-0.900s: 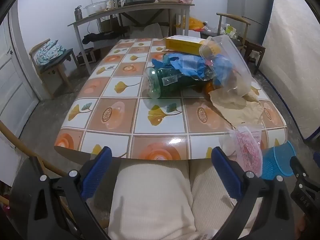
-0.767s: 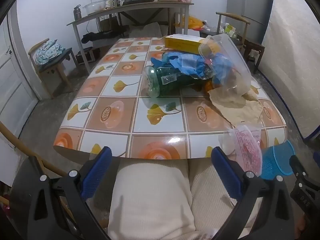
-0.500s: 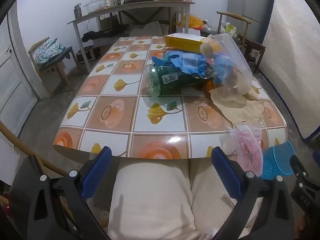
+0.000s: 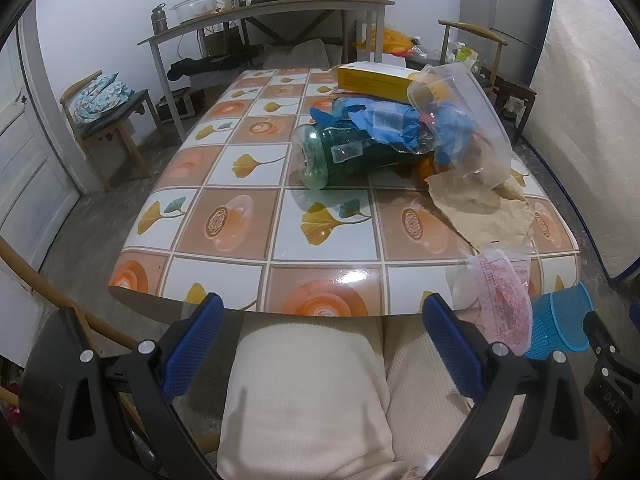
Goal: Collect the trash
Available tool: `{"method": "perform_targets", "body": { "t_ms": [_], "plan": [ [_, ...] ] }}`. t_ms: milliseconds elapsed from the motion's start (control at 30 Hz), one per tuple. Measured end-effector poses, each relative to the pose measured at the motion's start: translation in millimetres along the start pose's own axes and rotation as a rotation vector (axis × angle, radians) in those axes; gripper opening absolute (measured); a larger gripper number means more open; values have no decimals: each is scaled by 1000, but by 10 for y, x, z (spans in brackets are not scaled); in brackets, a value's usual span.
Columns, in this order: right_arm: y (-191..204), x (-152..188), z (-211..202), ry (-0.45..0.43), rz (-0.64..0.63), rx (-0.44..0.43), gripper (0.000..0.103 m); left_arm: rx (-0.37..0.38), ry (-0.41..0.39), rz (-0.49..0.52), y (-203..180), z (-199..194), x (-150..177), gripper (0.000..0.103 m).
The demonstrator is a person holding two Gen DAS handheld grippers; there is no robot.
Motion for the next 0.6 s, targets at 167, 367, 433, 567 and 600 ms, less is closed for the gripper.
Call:
{"method": "perform_targets", "body": {
  "t_ms": [167, 367, 433, 567, 600],
  "plan": [
    [-38, -16, 3, 4, 3, -2, 95, 0, 0, 1, 3, 4, 4, 97],
    [-13, 9, 18, 5, 4, -3, 95, -3, 0, 0, 13, 12, 20, 97],
    [-15, 9, 19, 6, 4, -3, 95, -2, 0, 0, 10, 13, 20, 97],
    [-20, 11, 10, 13, 6, -7, 95, -3, 1, 0, 19, 13, 23, 97],
    [-19, 24, 14, 17, 8, -8, 95, -3, 0, 1, 16, 13, 23, 97]
  ]
}}
Point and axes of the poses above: each gripper's, at about its wrist camera, not at the fingertips, and z roughly the way its jaws point, y to its left, x to its underside, the point moved 1 cm from there along z, roughly the way its jaws point, and after that the axes turned 3 degrees about y, right-handed, at the moved point
